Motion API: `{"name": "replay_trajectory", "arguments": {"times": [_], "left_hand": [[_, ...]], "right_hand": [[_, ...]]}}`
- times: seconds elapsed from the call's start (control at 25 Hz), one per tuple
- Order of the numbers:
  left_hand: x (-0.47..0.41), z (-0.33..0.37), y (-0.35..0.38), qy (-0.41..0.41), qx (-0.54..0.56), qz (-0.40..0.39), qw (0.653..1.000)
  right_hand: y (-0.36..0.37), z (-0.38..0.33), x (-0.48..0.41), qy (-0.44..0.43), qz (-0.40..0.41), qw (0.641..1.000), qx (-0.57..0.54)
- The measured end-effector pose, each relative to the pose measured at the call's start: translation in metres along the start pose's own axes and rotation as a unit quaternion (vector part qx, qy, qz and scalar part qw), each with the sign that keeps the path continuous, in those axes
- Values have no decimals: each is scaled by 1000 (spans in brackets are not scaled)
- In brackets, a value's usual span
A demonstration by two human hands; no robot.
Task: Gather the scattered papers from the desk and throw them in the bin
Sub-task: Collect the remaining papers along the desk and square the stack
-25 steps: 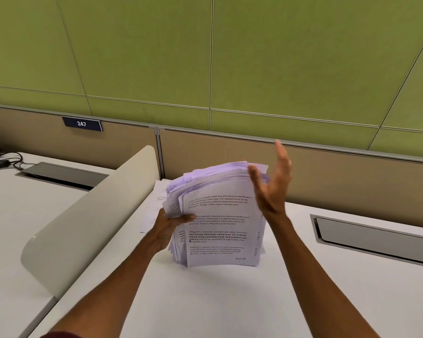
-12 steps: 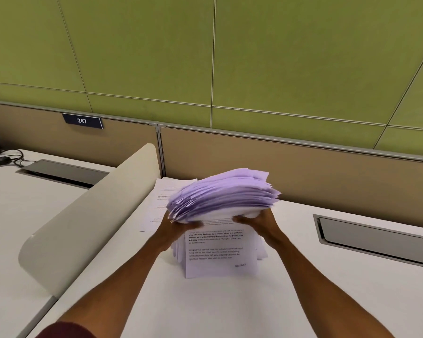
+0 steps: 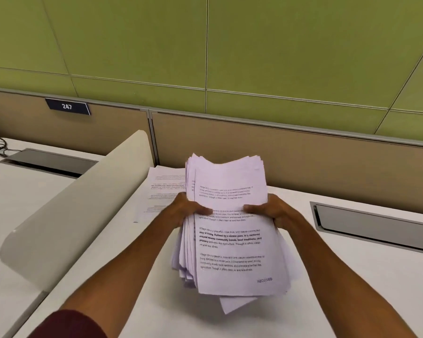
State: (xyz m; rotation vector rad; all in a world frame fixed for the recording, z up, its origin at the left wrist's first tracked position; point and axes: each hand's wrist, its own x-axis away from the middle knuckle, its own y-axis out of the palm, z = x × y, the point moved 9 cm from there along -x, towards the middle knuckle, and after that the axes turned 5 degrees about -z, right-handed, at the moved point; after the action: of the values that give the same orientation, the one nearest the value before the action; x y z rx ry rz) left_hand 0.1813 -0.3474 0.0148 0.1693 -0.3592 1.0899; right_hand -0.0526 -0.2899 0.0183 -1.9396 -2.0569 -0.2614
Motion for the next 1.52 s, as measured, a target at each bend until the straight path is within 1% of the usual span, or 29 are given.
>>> {"name": "replay_trajectory", "arguments": {"times": [0.08,0.16,0.2,0.24,0.28,0.32,0.36,0.4,0.44,0.52,0.6,0.64,0.72,0.8,0.88,1.0,1.04,1.08,1.16,1.2,1.28,1.32,1.4,1.48,1.52], "left_hand": [[-2,-25,18,-31,-24,-10,999],[2,-59,29,-63,-35,-46,996],[2,-75,26,-67,-4,-49,997],[2,-85,14,-59,49,-26,997],[1,-93,-5,-38,112,16,993],[3,-97,-28,-17,156,76,985],[4,-101,-54,0,154,141,978],[6,-102,-77,10,110,201,973],[7,-102,-95,18,51,243,968],[8,-99,-122,33,-89,303,948],[7,-99,-141,4,-208,350,913],[7,-100,-148,-25,-256,362,896],[0,-109,-155,-94,-308,345,882],[-8,-117,-153,-133,-345,321,872],[-12,-120,-149,-138,-376,332,854],[-5,-108,-146,-116,-403,383,823],[-2,-106,-148,-111,-389,392,826],[1,-105,-151,-103,-347,400,842],[9,-108,-158,-76,-209,421,880],[14,-109,-162,-62,-155,437,884],[21,-110,-168,-26,-67,467,881],[22,-110,-168,10,-1,461,887],[26,-105,-160,82,130,415,897],[36,-93,-147,138,196,365,900],[41,-87,-139,155,216,338,903]], "right_hand": [[1,41,0,89,-34,994,-47],[-2,76,9,145,-6,987,-69],[-8,94,11,160,13,983,-88],[-13,107,14,165,32,979,-112],[-18,115,15,165,50,976,-130],[-22,121,14,160,61,975,-143],[-24,125,11,154,72,975,-145],[-26,126,10,148,88,976,-133],[-30,128,8,144,110,977,-116],[-35,130,1,118,150,976,-107],[-46,134,-7,71,187,974,-111],[-47,134,-9,67,190,974,-108],[-41,135,-6,94,170,973,-123],[-30,133,2,131,133,972,-145],[-29,136,2,144,104,969,-170],[-29,136,2,142,94,968,-184],[-28,137,2,142,95,967,-189],[-27,139,1,143,90,967,-193],[-25,140,0,144,84,966,-196],[-24,140,1,144,81,965,-202],[-25,142,5,151,75,959,-229],[-25,146,7,157,65,951,-257],[-23,149,14,151,26,925,-347],[-24,149,22,139,-14,898,-416],[-25,149,26,143,-22,894,-424]]}}
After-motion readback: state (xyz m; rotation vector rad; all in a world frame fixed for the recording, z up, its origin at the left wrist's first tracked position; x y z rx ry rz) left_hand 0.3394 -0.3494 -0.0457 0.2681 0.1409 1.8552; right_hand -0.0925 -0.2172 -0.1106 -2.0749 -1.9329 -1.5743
